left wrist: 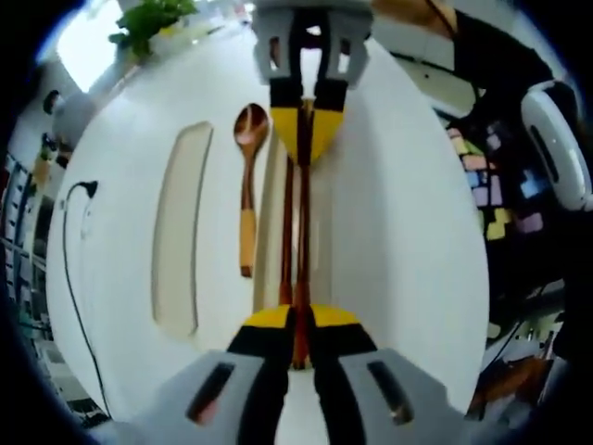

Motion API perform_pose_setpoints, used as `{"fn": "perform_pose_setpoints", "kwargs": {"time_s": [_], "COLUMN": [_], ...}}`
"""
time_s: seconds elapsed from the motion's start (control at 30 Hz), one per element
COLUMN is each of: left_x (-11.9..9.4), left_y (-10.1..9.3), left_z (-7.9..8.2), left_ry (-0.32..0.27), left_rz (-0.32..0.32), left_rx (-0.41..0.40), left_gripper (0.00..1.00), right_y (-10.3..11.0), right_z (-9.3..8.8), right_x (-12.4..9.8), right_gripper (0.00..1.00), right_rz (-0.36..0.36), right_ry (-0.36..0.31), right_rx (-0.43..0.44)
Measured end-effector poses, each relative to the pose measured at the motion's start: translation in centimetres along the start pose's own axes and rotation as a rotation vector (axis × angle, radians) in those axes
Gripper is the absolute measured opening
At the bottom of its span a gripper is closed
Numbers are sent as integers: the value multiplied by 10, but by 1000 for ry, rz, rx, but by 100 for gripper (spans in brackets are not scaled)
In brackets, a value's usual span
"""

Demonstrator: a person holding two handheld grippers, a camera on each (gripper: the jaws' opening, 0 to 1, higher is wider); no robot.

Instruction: Arrange the utensils inside the cutlery case until each visible utensil rests in its matching compartment.

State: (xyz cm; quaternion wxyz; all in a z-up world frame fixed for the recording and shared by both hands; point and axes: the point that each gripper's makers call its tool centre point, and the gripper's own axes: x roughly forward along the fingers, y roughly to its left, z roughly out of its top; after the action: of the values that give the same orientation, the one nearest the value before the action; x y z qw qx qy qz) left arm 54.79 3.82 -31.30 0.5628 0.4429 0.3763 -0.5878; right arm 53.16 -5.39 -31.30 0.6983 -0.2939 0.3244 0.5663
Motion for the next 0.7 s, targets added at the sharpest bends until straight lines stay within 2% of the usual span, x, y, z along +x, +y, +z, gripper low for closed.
{"fn": "perform_pose_setpoints", "kwargs": {"time_s": [0.4, 0.7], "left_x": [2, 2], "left_y": [-5, -6], "left_z": [0, 1], "left_ry": [10, -17], "left_rz": [-22, -13], "left_rx": [-13, -24], "left_gripper": [6, 6], "right_y": [1, 2], "right_z": [-2, -2], "right_x": [0, -1], "right_gripper": [3, 3], "right_rz": [2, 2], "right_ry": [9, 29], "right_rx": [4, -28]}}
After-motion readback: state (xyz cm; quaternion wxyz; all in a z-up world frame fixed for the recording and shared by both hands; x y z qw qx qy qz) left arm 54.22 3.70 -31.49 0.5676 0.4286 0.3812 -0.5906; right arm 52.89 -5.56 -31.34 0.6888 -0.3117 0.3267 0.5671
